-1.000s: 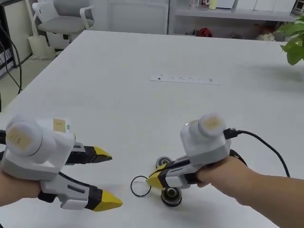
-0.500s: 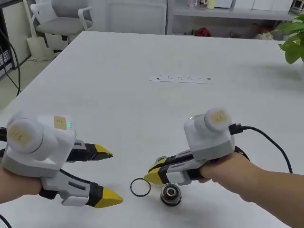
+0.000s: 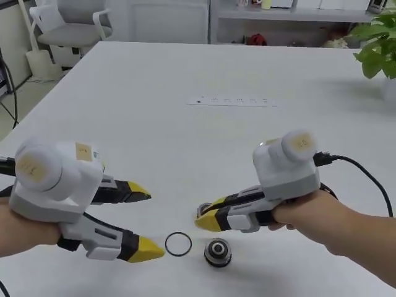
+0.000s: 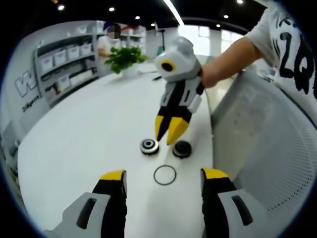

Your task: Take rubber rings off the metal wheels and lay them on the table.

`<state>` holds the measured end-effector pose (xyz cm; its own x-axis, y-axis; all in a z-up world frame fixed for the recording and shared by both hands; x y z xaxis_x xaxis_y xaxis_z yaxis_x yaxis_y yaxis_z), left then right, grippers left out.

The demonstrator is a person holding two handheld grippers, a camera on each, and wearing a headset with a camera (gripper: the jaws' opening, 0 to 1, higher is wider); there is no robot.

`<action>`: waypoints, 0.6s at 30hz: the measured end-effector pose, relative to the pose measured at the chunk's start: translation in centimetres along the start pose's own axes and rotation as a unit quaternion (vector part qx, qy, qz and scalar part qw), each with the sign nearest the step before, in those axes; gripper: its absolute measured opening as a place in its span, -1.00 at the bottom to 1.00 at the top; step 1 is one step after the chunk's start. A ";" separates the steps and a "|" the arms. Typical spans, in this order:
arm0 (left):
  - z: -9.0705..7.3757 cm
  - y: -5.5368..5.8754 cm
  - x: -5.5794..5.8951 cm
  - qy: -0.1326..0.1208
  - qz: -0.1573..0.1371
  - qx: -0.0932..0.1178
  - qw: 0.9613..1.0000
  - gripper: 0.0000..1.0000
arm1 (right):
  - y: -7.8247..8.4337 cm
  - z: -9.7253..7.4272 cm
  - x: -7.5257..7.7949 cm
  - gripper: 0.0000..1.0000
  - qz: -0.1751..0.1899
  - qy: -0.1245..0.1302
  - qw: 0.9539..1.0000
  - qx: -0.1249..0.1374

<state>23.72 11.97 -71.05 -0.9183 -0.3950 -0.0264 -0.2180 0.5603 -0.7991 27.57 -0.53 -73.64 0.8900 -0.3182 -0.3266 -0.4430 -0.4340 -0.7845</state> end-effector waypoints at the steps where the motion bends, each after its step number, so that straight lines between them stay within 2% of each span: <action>1: 0.1 -0.1 0.0 0.001 0.002 0.000 1.000 0.22 | 0.1 -0.1 0.0 -0.77 0.001 0.000 1.000 0.000; 18: 2.0 -1.5 0.2 0.020 0.013 0.003 1.000 0.18 | 2.1 -2.4 0.8 -0.72 0.006 0.012 1.000 0.000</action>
<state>24.49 9.58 -71.09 -0.9364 -0.3503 -0.0228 -0.1920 0.5655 -0.8021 27.14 -3.69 -74.28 0.8814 -0.3437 -0.3241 -0.4546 -0.4302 -0.7799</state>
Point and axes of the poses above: the centre of the closed fingertips' face, and the gripper's own axes: z roughly forward along the fingers, x roughly to its right, y roughly out of its underside, the point moved 5 cm from there along -z, roughly backward along the fingers
